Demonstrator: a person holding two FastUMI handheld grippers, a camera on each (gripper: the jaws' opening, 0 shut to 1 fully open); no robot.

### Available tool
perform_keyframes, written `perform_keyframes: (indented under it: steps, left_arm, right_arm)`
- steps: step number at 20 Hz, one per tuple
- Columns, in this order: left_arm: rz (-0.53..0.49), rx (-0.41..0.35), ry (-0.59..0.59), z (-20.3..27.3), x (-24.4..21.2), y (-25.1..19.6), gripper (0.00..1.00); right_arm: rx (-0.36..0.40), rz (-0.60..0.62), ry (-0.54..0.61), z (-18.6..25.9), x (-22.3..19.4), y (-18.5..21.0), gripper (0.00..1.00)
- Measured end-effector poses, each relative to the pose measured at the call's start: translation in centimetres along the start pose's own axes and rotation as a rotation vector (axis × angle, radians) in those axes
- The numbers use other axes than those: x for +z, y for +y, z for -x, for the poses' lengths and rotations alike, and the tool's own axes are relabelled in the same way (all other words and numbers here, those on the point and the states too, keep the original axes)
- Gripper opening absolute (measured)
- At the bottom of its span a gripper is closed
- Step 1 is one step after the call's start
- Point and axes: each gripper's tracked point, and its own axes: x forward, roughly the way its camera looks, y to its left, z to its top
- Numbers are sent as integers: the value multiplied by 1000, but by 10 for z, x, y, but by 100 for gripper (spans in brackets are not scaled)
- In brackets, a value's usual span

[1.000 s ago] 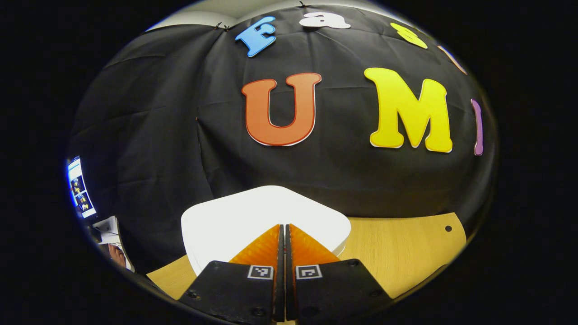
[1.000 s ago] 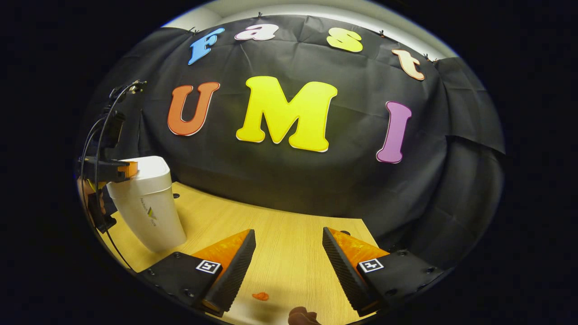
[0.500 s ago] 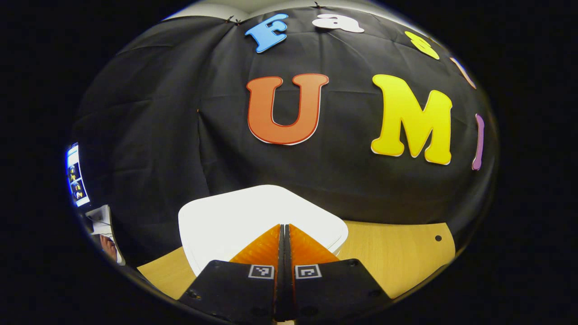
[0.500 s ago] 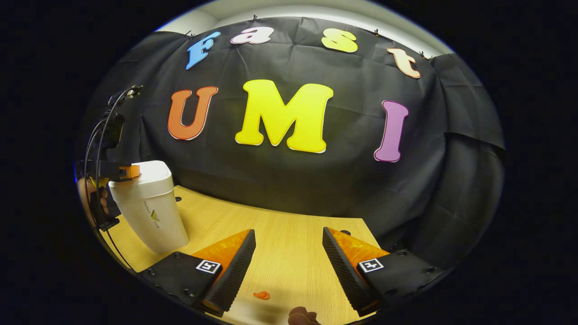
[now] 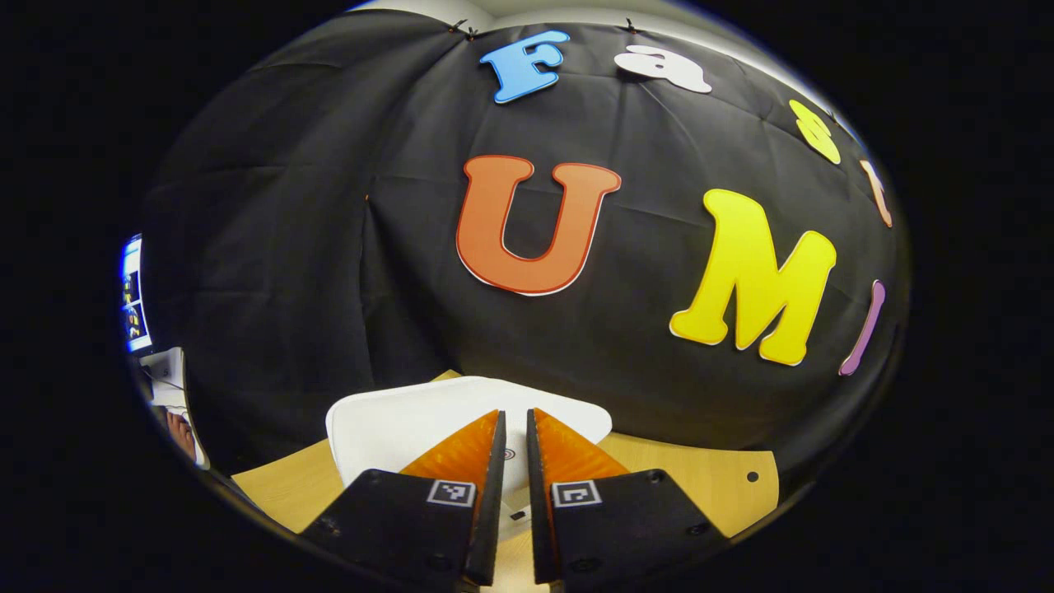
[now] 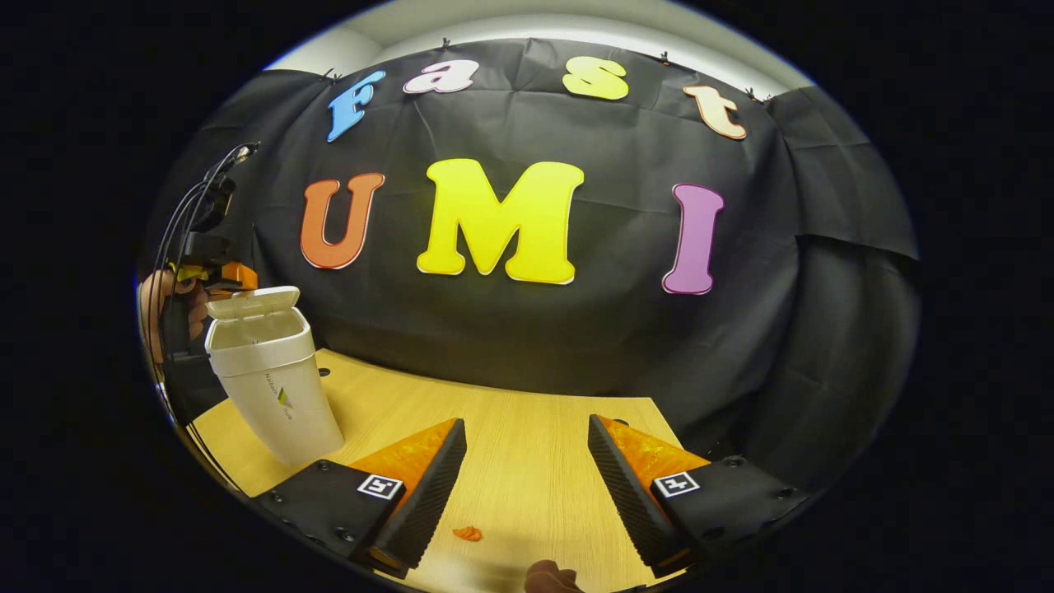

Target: Press the lid of the desktop garbage bin to open it, pick up the crumpled paper on the desktop and throw it into the bin, then pick up the pop can on the desktop and drop it into the bin, and finally close the garbage bin lid.

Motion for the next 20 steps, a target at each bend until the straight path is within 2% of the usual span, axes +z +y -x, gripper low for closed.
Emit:
perform_keyframes:
  steps: [1, 2, 3, 5, 6, 11, 16, 20]
  left_arm:
    - [-14, 6, -8, 2, 6, 0, 23]
    - [-20, 1, -21, 5, 13, -3, 34]
    - [-22, -20, -31, 9, 18, -8, 40]
    - [-38, -35, -55, 17, 26, -15, 58]
    - [-48, -42, -66, 21, 29, -17, 71]
    - [-71, -89, -139, 57, 36, -25, 97]
    - [-129, -239, -175, 101, 0, -42, 98]
    - [-131, -299, -173, 132, -43, -45, 98]
  right_arm:
    - [-1, -12, 3, 2, -3, -4, 94]
    - [1, -23, 10, 4, -5, -7, 94]
    - [2, -28, 18, 5, -9, -9, 94]
    - [8, -37, 24, 8, -13, -13, 94]
    - [5, -44, 26, 8, -14, -17, 94]
    - [16, -82, 70, 10, -33, -16, 94]
    - [46, -72, 218, 4, -82, 3, 94]
    - [65, -47, 316, -1, -115, 22, 94]
